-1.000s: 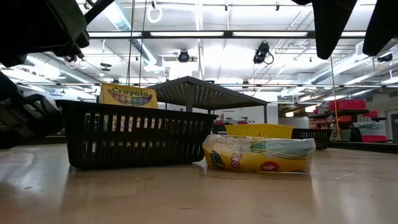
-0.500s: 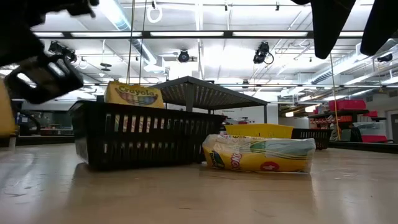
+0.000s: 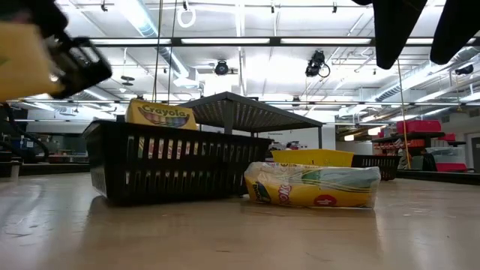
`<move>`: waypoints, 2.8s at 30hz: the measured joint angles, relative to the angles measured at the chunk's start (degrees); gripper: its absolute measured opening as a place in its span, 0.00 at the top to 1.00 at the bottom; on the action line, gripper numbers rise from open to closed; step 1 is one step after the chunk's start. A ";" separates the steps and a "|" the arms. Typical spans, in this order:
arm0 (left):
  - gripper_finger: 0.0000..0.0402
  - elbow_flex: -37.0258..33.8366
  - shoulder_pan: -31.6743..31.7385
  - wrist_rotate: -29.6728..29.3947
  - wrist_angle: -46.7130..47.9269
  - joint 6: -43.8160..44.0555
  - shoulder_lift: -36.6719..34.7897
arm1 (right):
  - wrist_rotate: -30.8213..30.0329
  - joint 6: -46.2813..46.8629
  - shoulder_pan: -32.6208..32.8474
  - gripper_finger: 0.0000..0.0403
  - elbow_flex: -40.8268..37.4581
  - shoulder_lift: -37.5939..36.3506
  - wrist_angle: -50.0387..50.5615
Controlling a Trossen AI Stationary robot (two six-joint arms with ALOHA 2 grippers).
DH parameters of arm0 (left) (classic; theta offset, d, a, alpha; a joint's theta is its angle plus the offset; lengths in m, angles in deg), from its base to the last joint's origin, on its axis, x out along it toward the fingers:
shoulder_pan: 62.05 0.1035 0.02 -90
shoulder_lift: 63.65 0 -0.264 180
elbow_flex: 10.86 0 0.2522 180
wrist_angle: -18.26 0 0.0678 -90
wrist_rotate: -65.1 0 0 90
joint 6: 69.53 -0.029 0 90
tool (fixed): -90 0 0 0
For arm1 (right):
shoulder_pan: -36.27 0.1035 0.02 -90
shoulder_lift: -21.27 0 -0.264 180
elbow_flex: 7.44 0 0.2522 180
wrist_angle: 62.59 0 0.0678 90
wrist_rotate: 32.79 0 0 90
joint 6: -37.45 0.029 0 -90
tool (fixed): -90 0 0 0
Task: Pick & Place Office Desk Supplies
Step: Put the crayon box into the bottom black bin
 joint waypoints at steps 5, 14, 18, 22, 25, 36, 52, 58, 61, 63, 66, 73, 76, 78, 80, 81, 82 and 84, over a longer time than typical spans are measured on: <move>0.99 3.92 0.12 -3.95 7.43 -3.16 -1.41 | -0.09 -0.02 0.00 0.56 0.00 0.00 -1.23; 1.00 11.61 1.97 -13.55 19.48 -7.58 -2.13 | -0.11 0.40 0.11 0.56 0.00 0.00 -1.45; 1.00 13.60 3.35 -15.56 21.97 -8.16 -2.13 | -0.11 1.41 0.44 0.56 0.00 0.00 -1.45; 1.00 14.69 4.44 -16.82 23.71 -8.64 -2.13 | -0.12 1.93 1.15 0.56 0.00 0.00 -1.43; 1.00 14.84 5.01 -17.00 23.69 -8.74 -2.13 | -0.52 3.36 1.57 0.56 0.00 0.00 -1.41; 1.00 14.84 6.77 -23.41 24.33 -8.16 -2.13 | -1.05 4.93 2.77 0.56 0.00 0.00 -1.36; 1.00 14.84 8.22 -28.81 27.10 -7.86 -3.76 | -1.54 5.88 2.99 0.56 0.00 0.00 -1.45; 1.00 14.84 8.11 -29.19 26.50 -8.24 -5.44 | -1.53 5.75 2.99 0.56 0.00 0.00 -1.80; 1.00 14.84 8.17 -30.36 26.48 -8.28 -5.85 | -1.51 5.76 2.99 0.56 0.00 0.00 -1.89; 1.00 14.84 8.26 -31.13 26.61 -8.26 -5.85 | -1.51 5.76 2.99 0.56 0.00 0.00 -1.94; 1.00 14.84 8.87 -33.20 27.96 -8.08 -5.85 | -1.51 5.75 2.99 0.56 0.00 0.00 -2.27; 1.00 14.84 11.50 -36.59 30.52 -7.15 -5.36 | -2.36 5.75 2.99 0.56 0.00 0.00 -2.33; 1.00 14.82 12.71 -35.86 30.90 -7.61 -3.98 | -4.64 5.75 2.99 0.56 0.00 0.00 -2.31; 1.00 14.82 13.39 -34.98 30.80 -7.84 -2.67 | -7.63 5.77 2.98 0.56 0.00 0.00 -2.41; 1.00 14.80 13.90 -34.58 30.99 -7.85 -1.31 | -12.03 5.92 2.78 0.56 -0.04 0.00 -3.32; 1.00 14.80 13.91 -34.59 31.01 -7.89 -0.76 | -14.47 6.28 2.61 0.56 -0.29 -0.04 -4.52; 1.00 14.80 14.05 -34.73 31.05 -8.13 -0.38 | -16.91 6.45 2.33 0.56 -0.64 -0.04 -5.58; 1.00 14.80 14.25 -35.02 31.40 -8.26 0.09 | -19.72 5.96 1.39 0.58 -1.77 -0.05 -8.96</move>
